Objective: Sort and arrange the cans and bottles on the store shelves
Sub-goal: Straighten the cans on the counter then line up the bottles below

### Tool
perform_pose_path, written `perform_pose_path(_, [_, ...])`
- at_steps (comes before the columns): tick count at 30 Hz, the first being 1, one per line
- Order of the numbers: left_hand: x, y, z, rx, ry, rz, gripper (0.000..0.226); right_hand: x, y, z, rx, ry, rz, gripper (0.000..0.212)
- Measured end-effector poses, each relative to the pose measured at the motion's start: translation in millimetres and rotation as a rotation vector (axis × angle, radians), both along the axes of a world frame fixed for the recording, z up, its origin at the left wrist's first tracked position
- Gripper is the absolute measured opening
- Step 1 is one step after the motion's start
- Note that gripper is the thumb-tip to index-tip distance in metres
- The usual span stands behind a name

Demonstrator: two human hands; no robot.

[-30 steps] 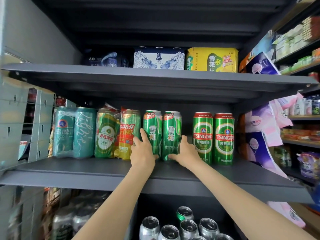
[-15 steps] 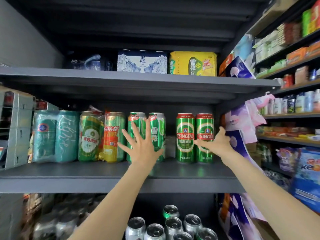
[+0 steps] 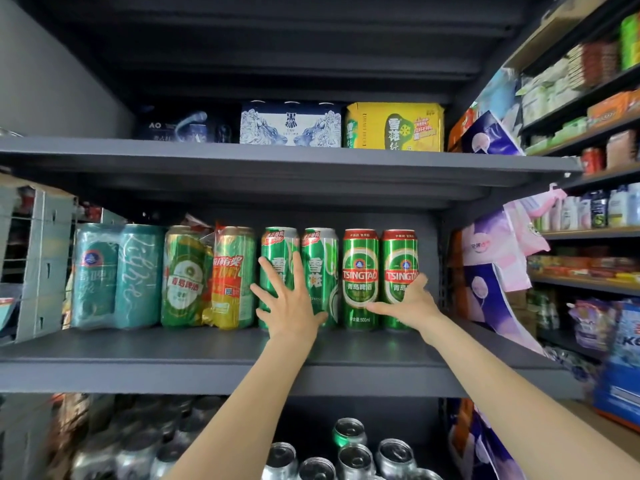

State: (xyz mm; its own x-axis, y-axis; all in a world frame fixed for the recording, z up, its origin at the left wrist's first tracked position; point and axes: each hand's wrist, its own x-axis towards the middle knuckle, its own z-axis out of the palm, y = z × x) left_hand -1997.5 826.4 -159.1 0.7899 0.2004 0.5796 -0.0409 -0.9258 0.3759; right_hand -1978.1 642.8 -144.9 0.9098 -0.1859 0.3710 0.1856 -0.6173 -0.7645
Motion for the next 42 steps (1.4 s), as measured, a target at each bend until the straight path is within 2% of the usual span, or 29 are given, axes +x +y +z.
perform_pose_path(10, [2.6, 0.6, -1.7, -0.015, -0.022, -0.002, 0.111, -2.3, 8.3, -4.9, 0.072, -0.050, 0.031, 0.108])
perform_pose_path(16, [0.3, 5.2, 1.3, -0.032, -0.025, -0.030, 0.110, -13.7, 2.8, -6.1, 0.062, -0.010, 0.108, 0.118])
perform_pose_path(19, [-10.8, 9.8, 5.4, -0.039, 0.021, -0.065, 0.101, -31.1, -6.1, -7.4, -0.001, -0.054, 0.123, 0.118])
perform_pose_path(22, [-33.8, 19.1, 4.9, -0.002, 0.030, -0.096, 0.088, -65.7, -10.6, -5.8, -0.082, -0.141, 0.187, 0.105])
perform_pose_path(24, [-55.7, 26.4, -7.1, -0.015, -0.093, -0.136, 0.076, -94.5, -9.4, -7.3, -0.119, -0.256, 0.221, 0.094])
perform_pose_path(27, [-88.7, 33.4, -52.8, 0.029, -0.433, -0.252, 0.045, -137.2, -5.1, -27.1, -0.165, -0.470, 0.291, 0.068])
perform_pose_path(30, [-108.9, 34.4, -115.2, 0.136, -0.603, -0.329, 0.042, -164.8, -7.0, -62.8, -0.274, -0.572, 0.344, 0.049])
perform_pose_path(32, [-114.3, 34.4, -154.1, 0.146, -0.558, -0.399, 0.042, -170.0, -7.7, -89.7, -0.377, -0.517, 0.382, 0.043])
perform_pose_path(35, [-108.5, 37.9, -199.4, 0.169, -0.371, -0.439, 0.041, -159.5, -8.2, -125.7, -0.527, -0.336, 0.424, 0.041])
perform_pose_path(39, [-90.0, 52.9, -214.3, -0.076, -0.031, -0.320, 0.058, -131.2, -4.6, -157.9, -0.684, -0.035, 0.429, 0.052])
perform_pose_path(42, [-79.3, 69.3, -217.9, -0.018, 0.010, -0.247, 0.062, -115.1, 6.8, -173.8, -0.716, 0.044, 0.449, 0.061])
